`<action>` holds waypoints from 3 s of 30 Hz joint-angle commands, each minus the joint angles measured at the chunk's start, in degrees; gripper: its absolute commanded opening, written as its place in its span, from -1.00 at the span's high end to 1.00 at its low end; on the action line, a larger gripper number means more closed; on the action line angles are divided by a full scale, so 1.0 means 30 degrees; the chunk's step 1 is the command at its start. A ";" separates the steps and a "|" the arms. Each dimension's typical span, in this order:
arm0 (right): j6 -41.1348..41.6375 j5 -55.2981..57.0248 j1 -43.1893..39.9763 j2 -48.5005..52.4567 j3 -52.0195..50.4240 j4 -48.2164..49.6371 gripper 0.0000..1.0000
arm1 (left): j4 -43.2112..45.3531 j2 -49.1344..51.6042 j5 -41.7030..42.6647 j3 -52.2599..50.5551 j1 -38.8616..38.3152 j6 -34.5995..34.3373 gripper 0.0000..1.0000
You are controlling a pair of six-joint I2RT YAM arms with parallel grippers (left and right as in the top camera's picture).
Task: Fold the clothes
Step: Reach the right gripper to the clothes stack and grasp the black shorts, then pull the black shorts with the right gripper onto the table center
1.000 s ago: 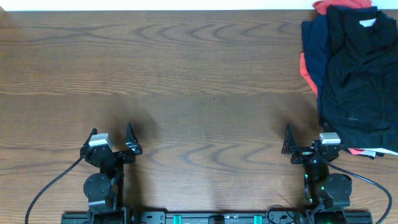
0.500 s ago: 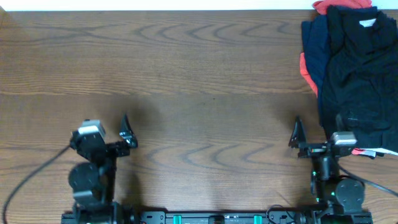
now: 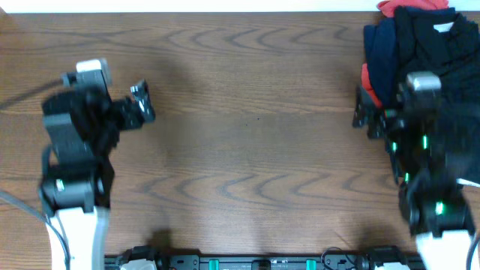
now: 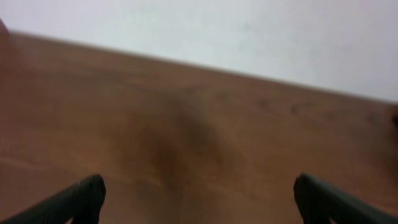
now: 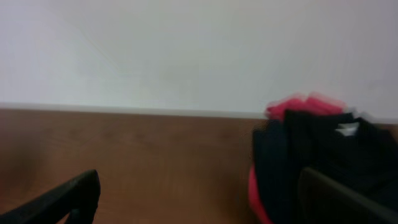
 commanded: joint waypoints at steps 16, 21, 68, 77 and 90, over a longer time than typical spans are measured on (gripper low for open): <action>-0.1005 0.0277 -0.0299 1.2502 0.9020 -0.5821 -0.98 | -0.3453 1.0943 0.2106 0.5042 -0.2193 -0.0109 -0.96; -0.1020 0.0284 -0.2047 1.2947 0.9020 -0.6156 -0.98 | -0.2951 1.2021 0.4080 0.5049 -0.2681 0.1122 -0.96; -0.5493 -0.1632 -1.2254 1.8090 1.0644 -0.5071 0.98 | -0.1566 1.1453 -0.2186 0.5056 -0.7664 0.1537 0.14; -0.3089 -0.4430 -0.9231 1.4673 1.2575 -0.6863 0.98 | -0.2477 0.8036 -0.4940 0.5071 -0.7439 0.0809 0.35; -0.1617 -0.4605 0.1617 1.5919 1.2568 -0.5544 0.98 | -0.5595 0.4401 -0.4991 0.5071 -0.4503 0.0809 0.35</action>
